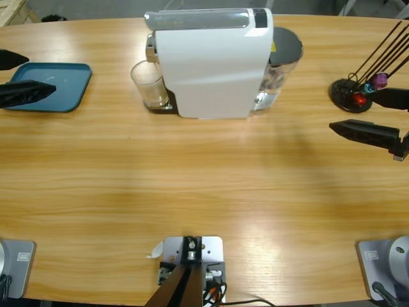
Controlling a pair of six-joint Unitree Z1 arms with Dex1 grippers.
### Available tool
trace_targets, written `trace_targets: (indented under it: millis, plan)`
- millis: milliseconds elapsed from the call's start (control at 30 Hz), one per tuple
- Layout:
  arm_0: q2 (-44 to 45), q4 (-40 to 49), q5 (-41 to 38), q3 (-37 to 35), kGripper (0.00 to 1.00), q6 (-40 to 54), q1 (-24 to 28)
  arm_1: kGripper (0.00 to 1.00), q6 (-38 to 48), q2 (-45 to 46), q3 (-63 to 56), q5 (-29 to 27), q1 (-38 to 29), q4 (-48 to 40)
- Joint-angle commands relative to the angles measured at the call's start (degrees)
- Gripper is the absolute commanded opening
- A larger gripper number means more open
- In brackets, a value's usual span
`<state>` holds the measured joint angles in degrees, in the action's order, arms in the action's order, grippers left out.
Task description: Pour coffee
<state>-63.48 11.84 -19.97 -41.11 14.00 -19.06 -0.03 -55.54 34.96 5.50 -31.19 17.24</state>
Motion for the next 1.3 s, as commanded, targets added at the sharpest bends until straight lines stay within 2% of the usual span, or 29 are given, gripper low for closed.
trace_targets:
  millis: [33,333,1300]
  plan:
    - [1.16,0.38,-2.09,-1.71,0.982,4.04,0.12,1.000,0.64,-0.97,-2.18,-0.32,-0.10,-0.71]
    - [0.63,3.05,-2.07,-3.55,0.987,10.54,-0.63,1.000,0.64,-1.06,-2.18,-0.27,-0.10,-0.71]
    - [-0.47,2.93,-2.09,-1.83,0.983,10.52,-1.07,1.000,0.73,-2.02,-2.27,-0.23,-0.10,-0.98]
